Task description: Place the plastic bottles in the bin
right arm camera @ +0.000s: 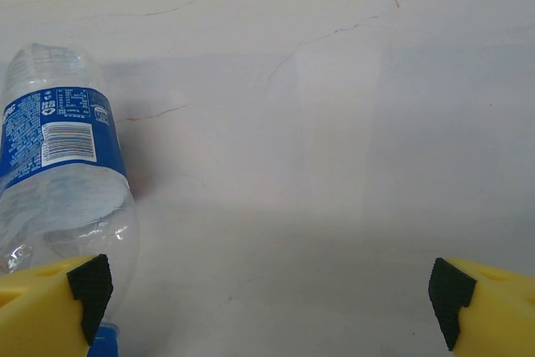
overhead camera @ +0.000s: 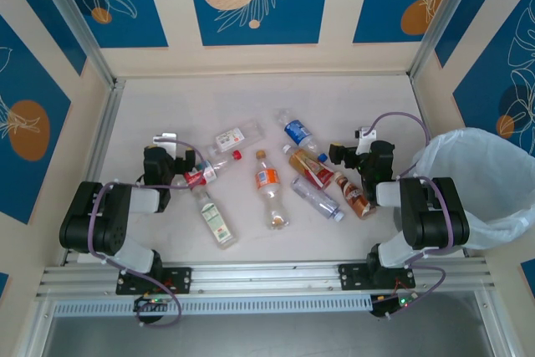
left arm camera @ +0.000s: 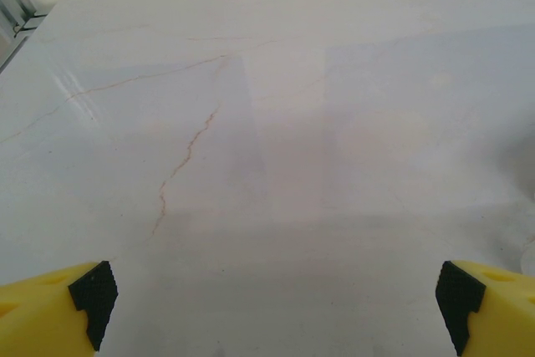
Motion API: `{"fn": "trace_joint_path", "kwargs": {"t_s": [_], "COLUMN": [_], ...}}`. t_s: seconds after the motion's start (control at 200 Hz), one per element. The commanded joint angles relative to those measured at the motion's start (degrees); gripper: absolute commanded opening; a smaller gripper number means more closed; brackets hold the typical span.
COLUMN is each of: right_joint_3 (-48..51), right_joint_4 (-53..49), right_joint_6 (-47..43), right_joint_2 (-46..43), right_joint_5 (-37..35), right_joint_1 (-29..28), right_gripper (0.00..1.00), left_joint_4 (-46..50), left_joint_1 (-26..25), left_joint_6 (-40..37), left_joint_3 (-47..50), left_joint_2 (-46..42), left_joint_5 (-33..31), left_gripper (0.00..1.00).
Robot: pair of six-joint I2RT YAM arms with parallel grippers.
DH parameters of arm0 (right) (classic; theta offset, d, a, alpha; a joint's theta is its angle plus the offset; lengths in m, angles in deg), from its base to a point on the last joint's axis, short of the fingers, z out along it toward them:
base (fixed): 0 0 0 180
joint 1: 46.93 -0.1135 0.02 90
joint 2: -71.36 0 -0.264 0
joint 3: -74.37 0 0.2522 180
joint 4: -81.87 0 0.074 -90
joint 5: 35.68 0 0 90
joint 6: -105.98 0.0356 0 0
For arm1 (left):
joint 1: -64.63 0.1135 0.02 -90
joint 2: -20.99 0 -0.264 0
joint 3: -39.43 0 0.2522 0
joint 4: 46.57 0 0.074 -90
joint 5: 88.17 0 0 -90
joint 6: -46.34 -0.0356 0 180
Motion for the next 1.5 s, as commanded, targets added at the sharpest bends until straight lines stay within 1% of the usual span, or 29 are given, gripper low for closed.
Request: {"fn": "trace_joint_path", "kwargs": {"t_s": [0.0,0.11,0.2,0.335,0.43,0.495,0.545,0.65,0.71,0.745,0.83,0.93,0.975,1.02,1.105,1.265,1.355,1.43,1.495], "right_joint_3": [-1.4,-3.7,-5.2,-7.7,-10.7,-13.7,-16.2,-20.3,-22.3,-23.4,-26.8,-30.6,-31.6,-32.3,-33.0,-33.6,-33.6,-33.4,-33.0], "right_joint_4": [-0.4,-6.3,-10.9,-17.2,-21.8,-26.6,-30.0,-36.0,-38.6,-40.3,-45.5,-51.9,-53.6,-54.6,-56.2,-58.2,-59.5,-60.1,-60.3], "right_joint_6": [-0.7,-1.3,-1.5,-3.0,-1.1,1.5,3.3,7.3,9.2,10.3,13.3,16.7,17.9,18.8,19.7,19.9,19.8,19.9,19.9], "right_joint_2": [-0.9,-3.6,-6.2,-9.7,-12.3,-13.5,-14.0,-14.0,-13.7,-13.4,-12.3,-11.0,-10.6,-10.6,-10.6,-10.9,-11.4,-12.2,-13.0], "right_joint_5": [2.1,2.2,2.6,1.7,1.5,2.3,2.7,3.0,4.1,4.2,2.3,1.2,0.4,-0.6,-1.9,-3.5,-4.7,-5.4,-5.7], "right_joint_1": [0.3,-0.1,-0.1,-1.6,-2.8,-3.5,-4.3,-6.2,-7.2,-7.9,-9.8,-11.9,-13.1,-14.2,-15.6,-17.1,-17.6,-17.9,-18.0], "right_gripper": [0.99,1.0,1.0,1.0,0.99,0.99,1.0,0.99,1.0,1.0,1.0,1.0,1.0,1.0,1.0,1.0,1.0,1.0,1.0], "left_joint_4": [4.5,13.3,17.4,26.7,35.7,41.3,45.3,51.9,54.1,55.1,58.4,63.4,65.5,67.5,69.8,73.5,73.6,73.1,73.6], "left_joint_1": [0.6,0.5,0.4,0.3,0.1,-0.2,-0.3,-1.3,-3.1,-4.7,-8.4,-10.3,-11.3,-12.5,-14.3,-14.8,-15.2,-15.4,-15.4], "left_joint_6": [-0.9,-1.2,-0.7,2.7,6.9,8.7,9.7,8.9,5.6,3.2,-2.2,-6.5,-8.8,-11.2,-14.4,-17.8,-19.3,-19.4,-19.4], "left_joint_3": [-2.6,-6.0,-7.3,-11.4,-16.8,-21.0,-24.1,-30.1,-32.5,-33.6,-37.0,-41.9,-44.0,-46.0,-49.8,-57.2,-58.6,-59.6,-60.8], "left_joint_2": [-2.3,-5.3,-8.7,-12.9,-13.7,-12.9,-12.0,-9.3,-7.4,-6.4,-2.8,3.1,5.9,8.6,13.7,22.6,25.2,26.9,28.2], "left_joint_5": [1.8,2.0,0.7,-2.0,-3.7,-2.7,-0.4,9.0,13.9,14.8,14.3,20.0,21.5,21.5,19.8,19.0,17.7,15.5,14.7], "left_gripper": [0.99,0.99,0.99,0.99,0.99,0.99,0.99,0.99,0.99,0.99,0.99,0.99,0.99,0.99,0.99,0.99,0.99,0.99,0.98]}}
